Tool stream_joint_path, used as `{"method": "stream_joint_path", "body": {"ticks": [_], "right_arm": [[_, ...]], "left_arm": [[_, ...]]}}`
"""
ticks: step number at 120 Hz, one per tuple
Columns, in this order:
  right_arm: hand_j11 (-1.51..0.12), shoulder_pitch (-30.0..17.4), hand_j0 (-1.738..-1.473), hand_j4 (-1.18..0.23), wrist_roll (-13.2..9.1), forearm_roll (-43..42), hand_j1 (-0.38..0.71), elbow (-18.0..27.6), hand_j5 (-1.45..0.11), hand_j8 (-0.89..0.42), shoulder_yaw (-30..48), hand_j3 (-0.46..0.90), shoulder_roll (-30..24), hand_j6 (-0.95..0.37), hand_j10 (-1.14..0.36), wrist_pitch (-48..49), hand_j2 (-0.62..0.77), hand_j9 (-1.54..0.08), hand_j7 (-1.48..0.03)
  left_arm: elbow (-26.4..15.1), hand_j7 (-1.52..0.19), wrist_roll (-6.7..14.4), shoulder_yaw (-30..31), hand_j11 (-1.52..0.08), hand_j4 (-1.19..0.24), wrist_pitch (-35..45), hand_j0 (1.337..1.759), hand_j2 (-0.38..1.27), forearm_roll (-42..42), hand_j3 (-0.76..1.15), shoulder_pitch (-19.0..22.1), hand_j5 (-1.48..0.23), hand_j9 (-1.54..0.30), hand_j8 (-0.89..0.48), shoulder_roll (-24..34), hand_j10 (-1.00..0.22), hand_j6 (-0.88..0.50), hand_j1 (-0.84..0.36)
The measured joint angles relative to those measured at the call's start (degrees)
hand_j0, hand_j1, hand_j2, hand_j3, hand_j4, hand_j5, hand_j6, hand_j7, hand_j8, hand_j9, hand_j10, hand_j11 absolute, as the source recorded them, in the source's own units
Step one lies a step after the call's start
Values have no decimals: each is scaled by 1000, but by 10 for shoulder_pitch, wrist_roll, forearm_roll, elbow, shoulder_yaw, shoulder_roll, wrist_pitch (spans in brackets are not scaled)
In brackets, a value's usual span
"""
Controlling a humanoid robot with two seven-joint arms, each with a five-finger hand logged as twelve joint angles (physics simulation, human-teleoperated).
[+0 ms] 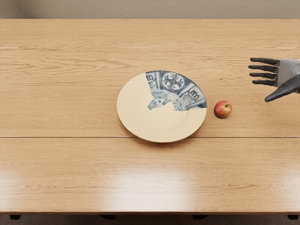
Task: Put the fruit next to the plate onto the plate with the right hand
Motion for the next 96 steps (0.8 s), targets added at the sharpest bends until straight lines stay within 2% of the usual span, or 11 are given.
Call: {"method": "stream_joint_path", "body": {"ticks": [30, 44, 62, 74, 96], "right_arm": [[-47, 3, -1658, -36, 1, -55, -307, 6, -47, -36, 1, 0, 11, -36, -36, 0, -6, -47, -47], [-48, 4, -1658, -37, 6, -147, -306, 64, -48, -37, 4, 0, 4, -37, -37, -19, -6, -48, -48], [-49, 4, -1658, -39, 7, -235, -306, 162, -49, -39, 4, 0, -24, -40, -39, -180, -6, -49, -49], [-49, 4, -1658, -40, 2, -274, -306, 208, -49, -40, -8, 0, -22, -41, -40, -303, -6, -49, -49], [-55, 3, -1658, -45, -56, -326, -301, 238, -55, -45, -51, 0, 52, -46, -44, -478, -6, -55, -55]], "left_arm": [[0, -311, 0, 0, -311, -240, 0, 1658, 48, 0, 0, 0, -311, -311, -240, 0, -240, -240, 62], [0, -311, 0, 0, -311, -240, 0, 1658, 48, 0, 0, 0, -311, -311, -240, 0, -240, -240, 62], [0, -311, 0, 0, -311, -240, 0, 1658, 48, 0, 0, 0, -311, -311, -240, 0, -240, -240, 62], [0, -311, 0, 0, -311, -240, 0, 1658, 48, 0, 0, 0, -311, -311, -240, 0, -240, -240, 62], [0, -311, 0, 0, -311, -240, 0, 1658, 48, 0, 0, 0, -311, -311, -240, 0, -240, -240, 62]]}}
